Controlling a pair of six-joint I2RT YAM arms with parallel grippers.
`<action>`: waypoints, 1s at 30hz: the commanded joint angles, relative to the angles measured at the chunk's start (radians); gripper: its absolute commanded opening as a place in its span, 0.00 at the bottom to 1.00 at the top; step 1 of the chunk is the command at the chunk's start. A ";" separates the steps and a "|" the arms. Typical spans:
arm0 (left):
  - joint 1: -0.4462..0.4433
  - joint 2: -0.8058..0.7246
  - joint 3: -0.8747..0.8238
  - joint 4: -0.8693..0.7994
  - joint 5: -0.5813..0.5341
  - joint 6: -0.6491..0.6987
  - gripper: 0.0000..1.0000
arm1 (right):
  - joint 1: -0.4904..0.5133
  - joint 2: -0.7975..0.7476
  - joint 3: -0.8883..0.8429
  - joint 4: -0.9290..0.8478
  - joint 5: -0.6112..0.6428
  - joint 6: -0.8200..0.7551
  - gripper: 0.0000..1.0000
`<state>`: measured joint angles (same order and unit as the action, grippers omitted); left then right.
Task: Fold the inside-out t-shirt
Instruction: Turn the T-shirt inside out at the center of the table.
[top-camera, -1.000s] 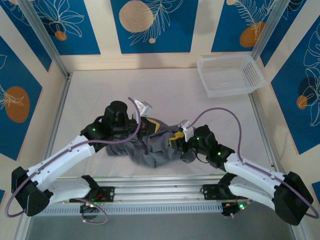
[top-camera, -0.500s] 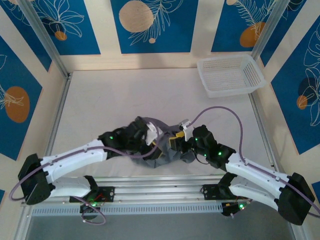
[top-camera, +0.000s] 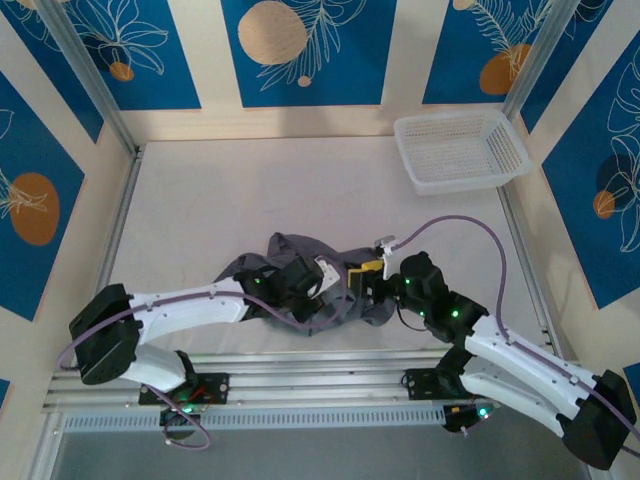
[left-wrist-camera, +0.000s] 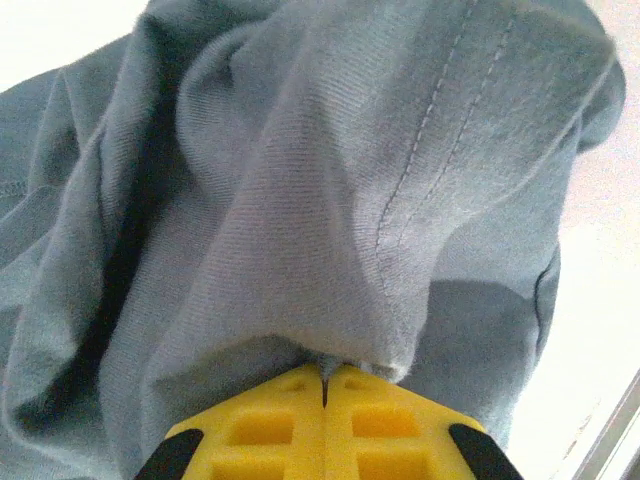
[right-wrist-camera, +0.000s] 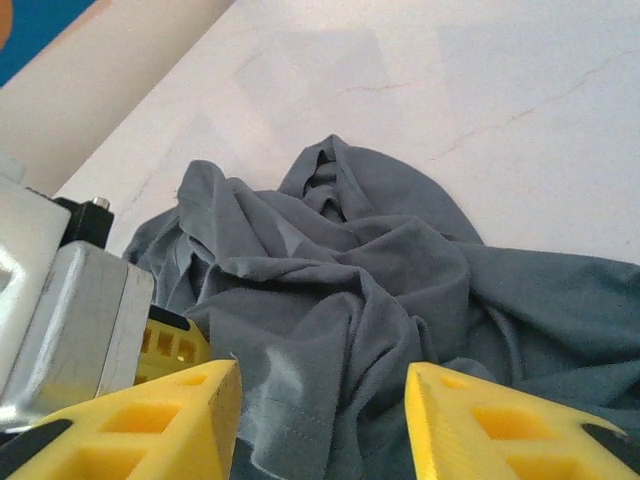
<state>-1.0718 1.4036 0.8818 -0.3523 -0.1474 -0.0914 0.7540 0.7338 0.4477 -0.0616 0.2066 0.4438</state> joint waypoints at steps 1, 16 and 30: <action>0.018 -0.103 0.022 0.012 0.055 -0.036 0.00 | -0.004 -0.044 -0.028 0.007 0.004 -0.055 0.48; 0.222 -0.328 -0.011 0.119 0.522 -0.240 0.00 | 0.049 -0.012 -0.151 0.375 -0.245 -0.866 0.72; 0.239 -0.344 -0.023 0.129 0.532 -0.265 0.00 | 0.136 0.191 -0.151 0.672 0.090 -1.124 0.61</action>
<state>-0.8455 1.0870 0.8757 -0.2455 0.3626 -0.3424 0.8829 0.9337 0.2798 0.5117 0.2173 -0.6052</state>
